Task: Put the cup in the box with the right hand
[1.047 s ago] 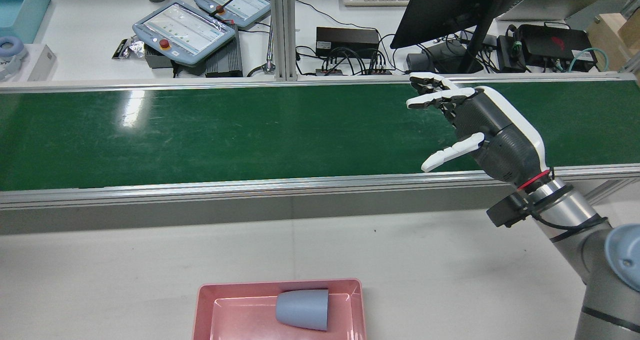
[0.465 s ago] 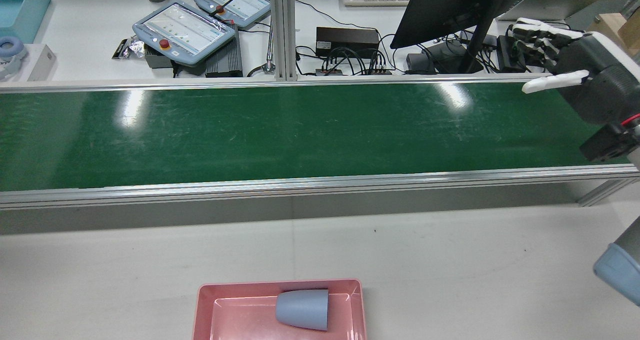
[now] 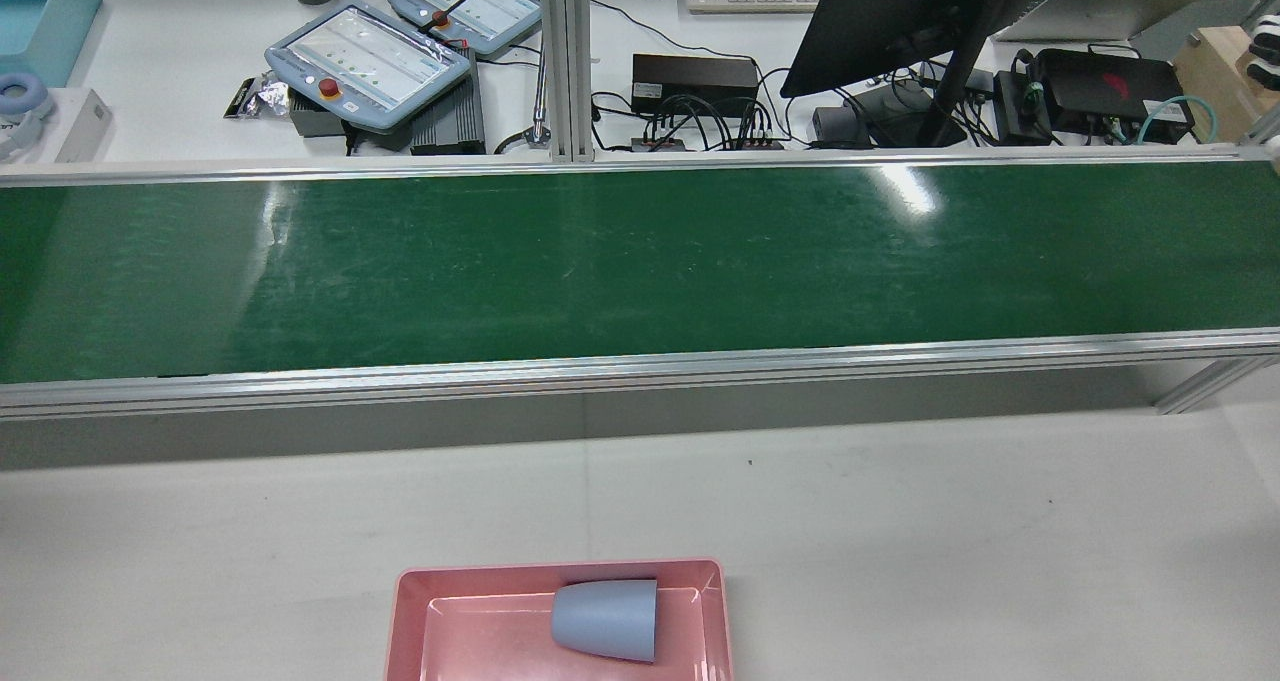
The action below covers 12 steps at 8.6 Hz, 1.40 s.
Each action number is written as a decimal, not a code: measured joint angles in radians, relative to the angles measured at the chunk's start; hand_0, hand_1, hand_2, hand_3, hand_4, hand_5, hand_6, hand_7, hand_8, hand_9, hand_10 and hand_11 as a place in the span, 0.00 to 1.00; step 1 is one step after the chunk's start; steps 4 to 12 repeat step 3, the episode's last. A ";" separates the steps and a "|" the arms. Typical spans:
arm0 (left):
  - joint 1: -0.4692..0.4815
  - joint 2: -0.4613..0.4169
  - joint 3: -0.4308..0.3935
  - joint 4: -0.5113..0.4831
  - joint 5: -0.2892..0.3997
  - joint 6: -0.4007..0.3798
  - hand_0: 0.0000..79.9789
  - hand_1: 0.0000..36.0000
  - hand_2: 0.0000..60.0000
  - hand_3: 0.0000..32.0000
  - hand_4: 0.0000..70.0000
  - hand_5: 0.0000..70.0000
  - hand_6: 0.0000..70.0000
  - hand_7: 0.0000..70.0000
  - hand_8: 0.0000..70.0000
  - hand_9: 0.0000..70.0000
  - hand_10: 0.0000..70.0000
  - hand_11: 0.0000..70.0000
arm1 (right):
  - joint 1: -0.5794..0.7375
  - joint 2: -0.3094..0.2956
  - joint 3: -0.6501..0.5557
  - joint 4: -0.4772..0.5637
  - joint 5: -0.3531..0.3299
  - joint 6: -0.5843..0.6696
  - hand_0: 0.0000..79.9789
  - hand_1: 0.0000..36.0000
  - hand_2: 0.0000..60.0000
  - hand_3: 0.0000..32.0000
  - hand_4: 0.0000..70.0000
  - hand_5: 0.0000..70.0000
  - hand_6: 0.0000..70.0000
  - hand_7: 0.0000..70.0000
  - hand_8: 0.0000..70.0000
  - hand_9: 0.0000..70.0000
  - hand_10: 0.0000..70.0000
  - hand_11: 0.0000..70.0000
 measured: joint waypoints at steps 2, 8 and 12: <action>0.000 0.000 0.000 0.000 0.000 0.000 0.00 0.00 0.00 0.00 0.00 0.00 0.00 0.00 0.00 0.00 0.00 0.00 | 0.124 -0.016 -0.109 0.111 -0.081 0.003 0.83 0.66 0.14 0.00 0.40 0.13 0.13 0.44 0.18 0.29 0.14 0.24; 0.000 0.000 0.000 0.000 0.000 0.000 0.00 0.00 0.00 0.00 0.00 0.00 0.00 0.00 0.00 0.00 0.00 0.00 | 0.144 -0.018 -0.127 0.130 -0.094 0.003 0.89 0.59 0.06 0.00 0.45 0.13 0.13 0.43 0.18 0.28 0.13 0.23; 0.000 0.000 0.000 0.000 0.000 0.000 0.00 0.00 0.00 0.00 0.00 0.00 0.00 0.00 0.00 0.00 0.00 0.00 | 0.144 -0.018 -0.127 0.130 -0.094 0.003 0.89 0.59 0.06 0.00 0.45 0.13 0.13 0.43 0.18 0.28 0.13 0.23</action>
